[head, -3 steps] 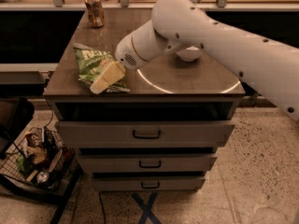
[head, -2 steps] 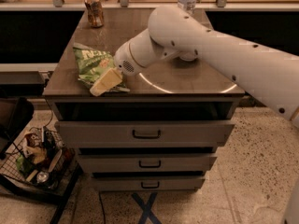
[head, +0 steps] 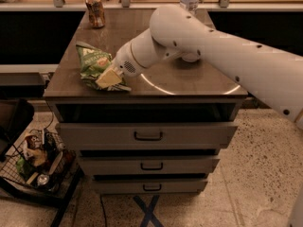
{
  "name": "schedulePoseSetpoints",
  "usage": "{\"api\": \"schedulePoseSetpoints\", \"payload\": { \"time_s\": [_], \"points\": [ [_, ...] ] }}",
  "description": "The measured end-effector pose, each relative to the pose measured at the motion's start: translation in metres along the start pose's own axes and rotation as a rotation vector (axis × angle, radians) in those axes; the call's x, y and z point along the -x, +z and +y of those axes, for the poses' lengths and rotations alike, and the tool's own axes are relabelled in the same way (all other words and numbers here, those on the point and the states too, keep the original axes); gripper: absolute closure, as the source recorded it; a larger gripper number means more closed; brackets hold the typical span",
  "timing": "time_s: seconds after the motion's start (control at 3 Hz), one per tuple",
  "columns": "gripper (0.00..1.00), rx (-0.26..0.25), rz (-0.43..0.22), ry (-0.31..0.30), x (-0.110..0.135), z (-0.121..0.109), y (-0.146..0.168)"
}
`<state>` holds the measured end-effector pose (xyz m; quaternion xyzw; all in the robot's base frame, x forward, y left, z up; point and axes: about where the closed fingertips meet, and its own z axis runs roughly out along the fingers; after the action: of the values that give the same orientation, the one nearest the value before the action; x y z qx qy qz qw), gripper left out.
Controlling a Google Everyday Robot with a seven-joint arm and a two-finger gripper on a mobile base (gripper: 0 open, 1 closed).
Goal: Move green jalapeno chip bag near orange can
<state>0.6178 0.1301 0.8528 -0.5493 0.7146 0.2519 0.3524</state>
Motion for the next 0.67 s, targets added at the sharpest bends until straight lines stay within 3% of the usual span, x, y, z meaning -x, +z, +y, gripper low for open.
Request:
{"api": "schedulePoseSetpoints", "payload": {
  "time_s": [0.33,0.67],
  "points": [
    [0.95,0.003,0.001,-0.002,0.0005,0.0014,0.0015],
    [1.0,0.006,0.001,-0.003,0.0009,0.0023,0.0026]
  ]
}}
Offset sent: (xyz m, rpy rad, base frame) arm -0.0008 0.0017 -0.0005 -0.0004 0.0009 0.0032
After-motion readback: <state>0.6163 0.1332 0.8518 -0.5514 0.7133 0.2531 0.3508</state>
